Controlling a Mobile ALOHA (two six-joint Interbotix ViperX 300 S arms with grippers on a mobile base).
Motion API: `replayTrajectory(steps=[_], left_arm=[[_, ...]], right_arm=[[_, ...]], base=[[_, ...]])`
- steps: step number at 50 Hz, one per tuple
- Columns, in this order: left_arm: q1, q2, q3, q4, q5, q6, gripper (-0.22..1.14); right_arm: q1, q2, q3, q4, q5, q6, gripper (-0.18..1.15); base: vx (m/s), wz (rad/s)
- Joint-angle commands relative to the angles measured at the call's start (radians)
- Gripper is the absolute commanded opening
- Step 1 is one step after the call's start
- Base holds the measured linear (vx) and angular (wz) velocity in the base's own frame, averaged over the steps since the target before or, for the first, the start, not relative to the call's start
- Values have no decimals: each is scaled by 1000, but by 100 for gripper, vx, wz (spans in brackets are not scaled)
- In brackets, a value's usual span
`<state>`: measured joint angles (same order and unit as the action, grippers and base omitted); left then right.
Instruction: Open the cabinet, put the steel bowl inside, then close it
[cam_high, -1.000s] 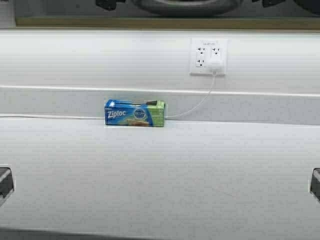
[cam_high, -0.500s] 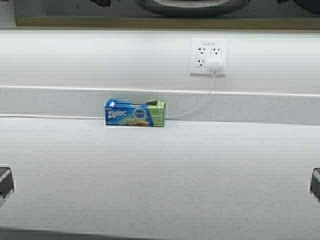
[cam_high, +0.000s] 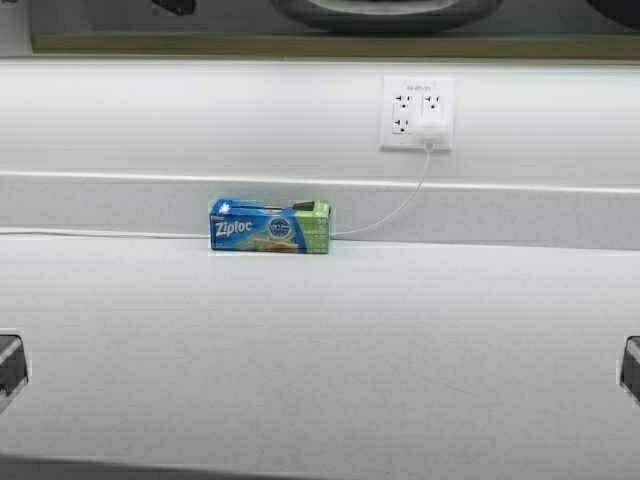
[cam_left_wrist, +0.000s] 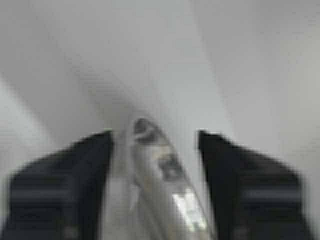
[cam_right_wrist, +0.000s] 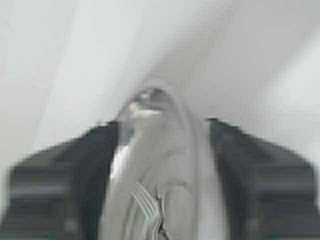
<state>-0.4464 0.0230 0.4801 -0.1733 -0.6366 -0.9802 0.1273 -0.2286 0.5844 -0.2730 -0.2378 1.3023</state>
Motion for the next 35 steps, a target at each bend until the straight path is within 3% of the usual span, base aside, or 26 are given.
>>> replayTrajectory(steps=[1,4,7,10,15,20,28,35], left_arm=[[-21,-103,38,9,-17,40,36],[-48,-133,64,12,-15,94,6],[-78,-161,84,15,-12,175,-11],[-121,-187,106,14,-2,290,-6],[-193,-235,146,-15,35,508,9],[-249,-279,184,-106,94,716,7],[-255,-331,250,-304,244,1026,7],[-253,-353,308,-431,255,1226,7]], right_arm=[[11,-114,38,-14,34,-115,43],[25,-161,71,-15,64,-187,18],[46,-204,104,-20,81,-275,-2],[72,-245,132,-23,104,-379,-5],[138,-318,183,-26,169,-588,9],[193,-360,222,-20,225,-730,9],[206,-371,264,-25,278,-773,7],[213,-357,284,-25,278,-773,7]], base=[[0,0],[0,0],[0,0],[-1,-2],[-3,-2],[-5,-3],[-10,-6],[-18,-8]])
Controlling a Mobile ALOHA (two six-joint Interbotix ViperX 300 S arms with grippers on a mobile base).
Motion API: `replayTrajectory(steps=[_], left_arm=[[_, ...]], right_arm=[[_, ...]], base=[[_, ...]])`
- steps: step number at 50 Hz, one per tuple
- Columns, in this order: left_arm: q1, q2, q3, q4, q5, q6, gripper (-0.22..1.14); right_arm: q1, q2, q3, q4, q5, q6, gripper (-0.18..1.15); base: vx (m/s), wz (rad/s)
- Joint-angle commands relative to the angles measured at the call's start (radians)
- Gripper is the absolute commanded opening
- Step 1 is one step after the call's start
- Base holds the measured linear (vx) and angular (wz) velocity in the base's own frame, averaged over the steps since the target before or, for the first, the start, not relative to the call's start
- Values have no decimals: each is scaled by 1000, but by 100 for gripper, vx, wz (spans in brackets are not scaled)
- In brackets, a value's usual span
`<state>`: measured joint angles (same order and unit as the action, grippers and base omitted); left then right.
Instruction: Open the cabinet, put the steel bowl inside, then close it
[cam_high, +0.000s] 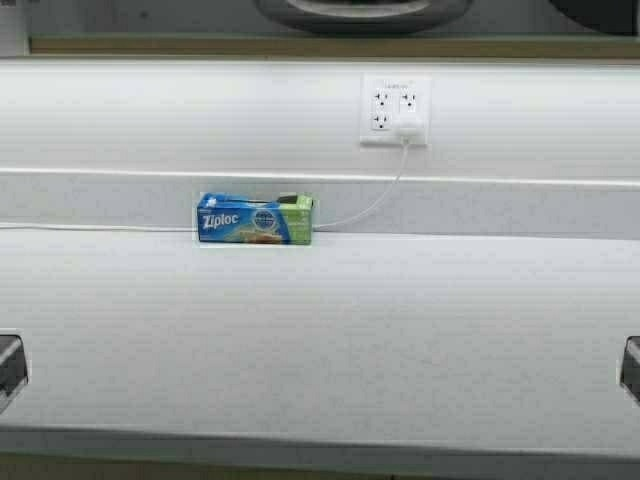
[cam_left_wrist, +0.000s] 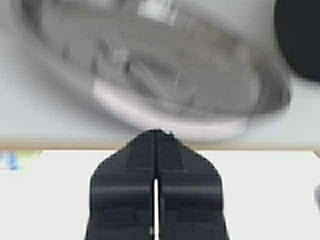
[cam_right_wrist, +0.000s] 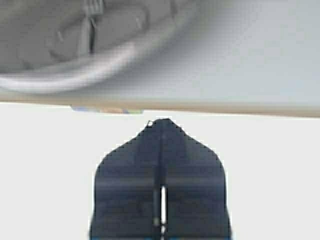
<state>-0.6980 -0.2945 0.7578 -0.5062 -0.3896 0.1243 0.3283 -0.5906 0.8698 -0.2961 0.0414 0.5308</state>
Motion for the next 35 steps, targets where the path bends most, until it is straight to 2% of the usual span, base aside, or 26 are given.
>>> replayTrajectory(steps=[1,9,19,35], left_arm=[[0,-35,37,-109,8,140,7],[29,-41,69,-141,28,235,7],[67,-60,89,-141,123,245,5],[80,-77,97,-110,129,264,5]], right_arm=[[12,8,0,-3,-2,-2,7],[11,17,6,-3,11,-2,7],[12,-12,6,-3,41,-12,7],[11,-23,-12,-26,83,-52,7]], base=[[-21,-8],[-21,-7],[-22,-5],[-22,0]])
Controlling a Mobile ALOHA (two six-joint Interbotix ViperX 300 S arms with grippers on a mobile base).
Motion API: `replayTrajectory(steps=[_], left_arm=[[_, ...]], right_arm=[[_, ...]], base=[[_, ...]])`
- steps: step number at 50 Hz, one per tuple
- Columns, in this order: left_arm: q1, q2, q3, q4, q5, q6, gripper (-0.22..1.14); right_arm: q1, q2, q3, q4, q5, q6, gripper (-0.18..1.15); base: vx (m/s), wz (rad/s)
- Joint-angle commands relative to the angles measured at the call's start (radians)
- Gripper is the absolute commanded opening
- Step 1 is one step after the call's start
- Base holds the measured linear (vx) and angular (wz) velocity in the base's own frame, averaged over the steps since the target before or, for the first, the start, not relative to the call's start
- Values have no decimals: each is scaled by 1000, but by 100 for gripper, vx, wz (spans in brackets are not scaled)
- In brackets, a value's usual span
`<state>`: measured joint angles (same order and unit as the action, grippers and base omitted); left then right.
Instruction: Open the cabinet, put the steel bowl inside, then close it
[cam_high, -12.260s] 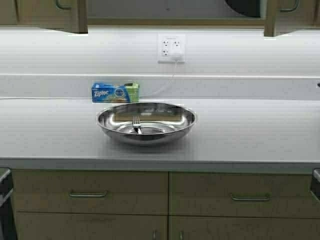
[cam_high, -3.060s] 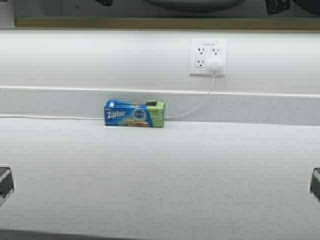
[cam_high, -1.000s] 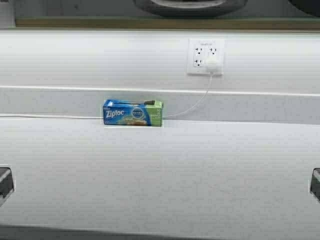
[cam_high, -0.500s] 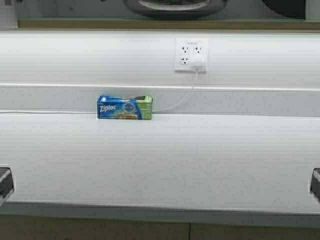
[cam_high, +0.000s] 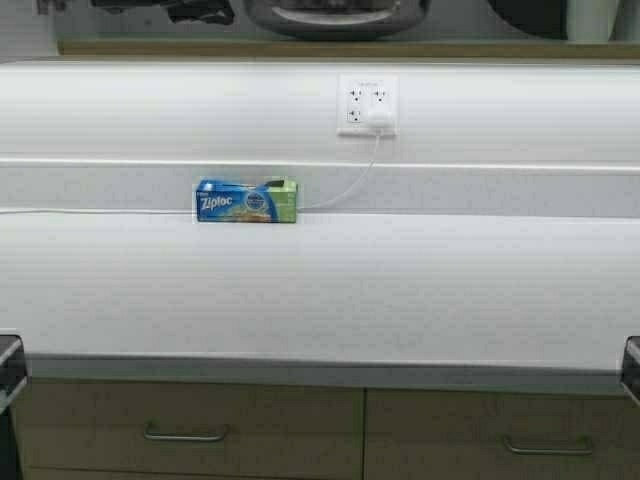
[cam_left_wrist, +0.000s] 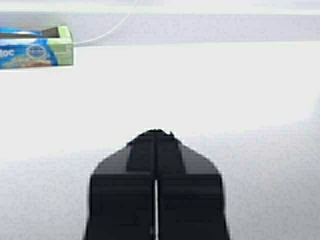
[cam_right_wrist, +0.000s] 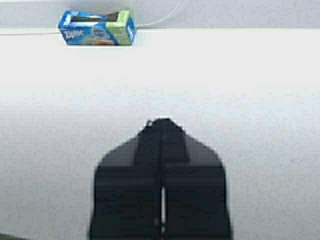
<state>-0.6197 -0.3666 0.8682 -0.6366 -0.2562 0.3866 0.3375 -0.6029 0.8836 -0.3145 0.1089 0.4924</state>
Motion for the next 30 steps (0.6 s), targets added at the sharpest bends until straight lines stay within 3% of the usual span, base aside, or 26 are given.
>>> replayTrajectory(steps=[1,16,30], left_arm=[[2,-3,-12,21,-6,2,5],[64,-18,-12,21,-12,0,5],[290,-207,44,23,87,5,5]], right_arm=[[2,-11,-28,-8,21,-15,7],[-60,-57,-20,-35,87,-40,7],[-247,-229,20,-126,192,-43,7]], base=[[-25,2],[-29,9],[-20,5]])
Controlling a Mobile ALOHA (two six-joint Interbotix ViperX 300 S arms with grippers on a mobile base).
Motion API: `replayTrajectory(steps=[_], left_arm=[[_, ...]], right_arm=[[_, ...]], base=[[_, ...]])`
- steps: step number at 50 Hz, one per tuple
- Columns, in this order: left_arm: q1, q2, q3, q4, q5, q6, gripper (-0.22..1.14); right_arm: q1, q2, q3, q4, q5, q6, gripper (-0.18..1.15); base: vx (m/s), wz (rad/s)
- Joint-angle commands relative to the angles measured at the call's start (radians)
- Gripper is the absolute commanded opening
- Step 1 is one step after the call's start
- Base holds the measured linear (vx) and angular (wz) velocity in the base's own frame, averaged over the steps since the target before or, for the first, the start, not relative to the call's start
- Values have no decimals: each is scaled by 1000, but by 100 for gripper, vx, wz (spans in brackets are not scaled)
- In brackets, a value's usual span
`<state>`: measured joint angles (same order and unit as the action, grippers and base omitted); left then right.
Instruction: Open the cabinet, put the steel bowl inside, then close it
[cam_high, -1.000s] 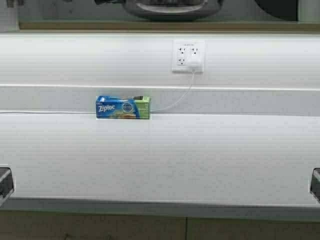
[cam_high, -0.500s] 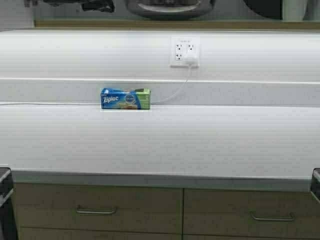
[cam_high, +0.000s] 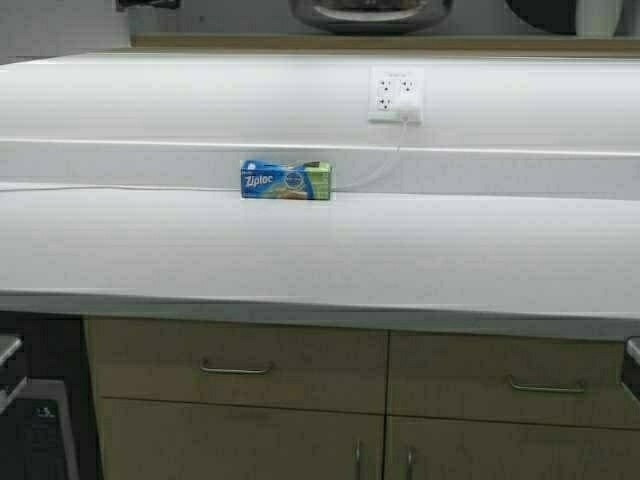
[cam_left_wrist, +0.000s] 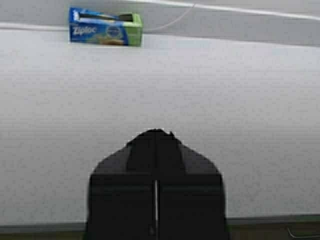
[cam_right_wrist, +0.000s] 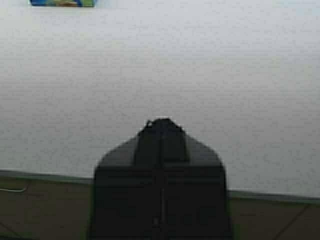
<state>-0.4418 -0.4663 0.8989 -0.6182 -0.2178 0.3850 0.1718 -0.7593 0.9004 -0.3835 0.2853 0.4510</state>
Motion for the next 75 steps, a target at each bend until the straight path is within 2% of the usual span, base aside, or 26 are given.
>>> replayTrajectory(steps=[1,7,17,22,39,45,49,61,75], left_arm=[[138,-126,18,6,58,9,5],[353,-236,17,29,175,20,5],[723,-328,-55,55,380,14,5],[836,-318,-107,55,411,17,5],[842,-25,-414,51,387,0,5],[834,66,-514,51,393,-6,5],[792,106,-557,51,393,-6,5],[672,176,-601,52,394,-6,5],[499,178,-583,57,391,0,5]], right_arm=[[-95,-83,5,-74,14,0,7],[-213,-117,-15,-149,11,8,7],[-528,-57,-95,-173,-69,3,6],[-595,37,-155,-170,-130,9,6],[-747,364,-500,-115,-198,38,6],[-759,449,-611,-114,-209,37,6],[-759,523,-676,-114,-215,37,6],[-710,693,-793,-114,-219,35,6],[-546,627,-739,-124,-218,23,6]], base=[[-18,0],[-17,-4],[-16,-8],[-13,-8],[-11,-4],[-6,0],[-3,-2],[-1,0],[1,0]])
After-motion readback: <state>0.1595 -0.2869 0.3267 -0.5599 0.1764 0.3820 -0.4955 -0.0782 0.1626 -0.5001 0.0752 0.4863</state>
